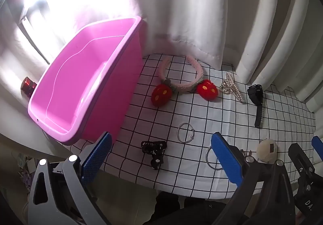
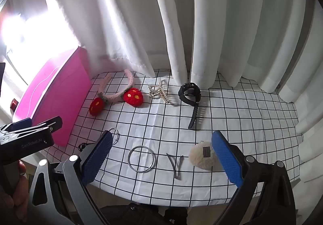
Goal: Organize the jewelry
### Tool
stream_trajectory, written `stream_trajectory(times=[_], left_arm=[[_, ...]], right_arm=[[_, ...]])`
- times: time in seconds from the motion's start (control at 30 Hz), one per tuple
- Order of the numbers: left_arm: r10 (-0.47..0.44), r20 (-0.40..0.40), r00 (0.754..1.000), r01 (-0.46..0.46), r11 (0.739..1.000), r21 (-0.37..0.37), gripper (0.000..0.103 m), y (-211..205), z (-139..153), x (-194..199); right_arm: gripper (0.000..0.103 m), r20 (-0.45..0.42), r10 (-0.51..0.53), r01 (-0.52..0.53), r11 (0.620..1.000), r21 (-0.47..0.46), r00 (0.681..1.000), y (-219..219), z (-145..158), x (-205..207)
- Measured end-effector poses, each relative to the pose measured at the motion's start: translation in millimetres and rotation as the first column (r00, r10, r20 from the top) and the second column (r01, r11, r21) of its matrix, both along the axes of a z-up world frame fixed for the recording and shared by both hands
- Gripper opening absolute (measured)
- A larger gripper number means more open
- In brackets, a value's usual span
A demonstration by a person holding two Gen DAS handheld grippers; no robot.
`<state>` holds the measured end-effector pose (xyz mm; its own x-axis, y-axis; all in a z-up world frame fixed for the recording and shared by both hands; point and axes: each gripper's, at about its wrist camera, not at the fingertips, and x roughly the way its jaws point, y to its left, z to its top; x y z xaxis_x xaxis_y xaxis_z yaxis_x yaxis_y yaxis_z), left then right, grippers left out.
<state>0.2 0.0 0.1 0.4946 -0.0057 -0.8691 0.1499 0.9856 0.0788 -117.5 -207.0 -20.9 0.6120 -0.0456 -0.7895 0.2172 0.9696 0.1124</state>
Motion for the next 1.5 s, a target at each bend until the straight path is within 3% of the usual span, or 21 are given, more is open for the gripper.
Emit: stream_trajectory(times=[1.5], left_arm=[[0.000,0.008,1.000,0.000,1.000,0.011,0.097,0.8,2.3,-1.7]], right_arm=[[0.094,0.002,0.000,0.000,1.000,-0.001,1.000,-0.4,-0.1,0.1]])
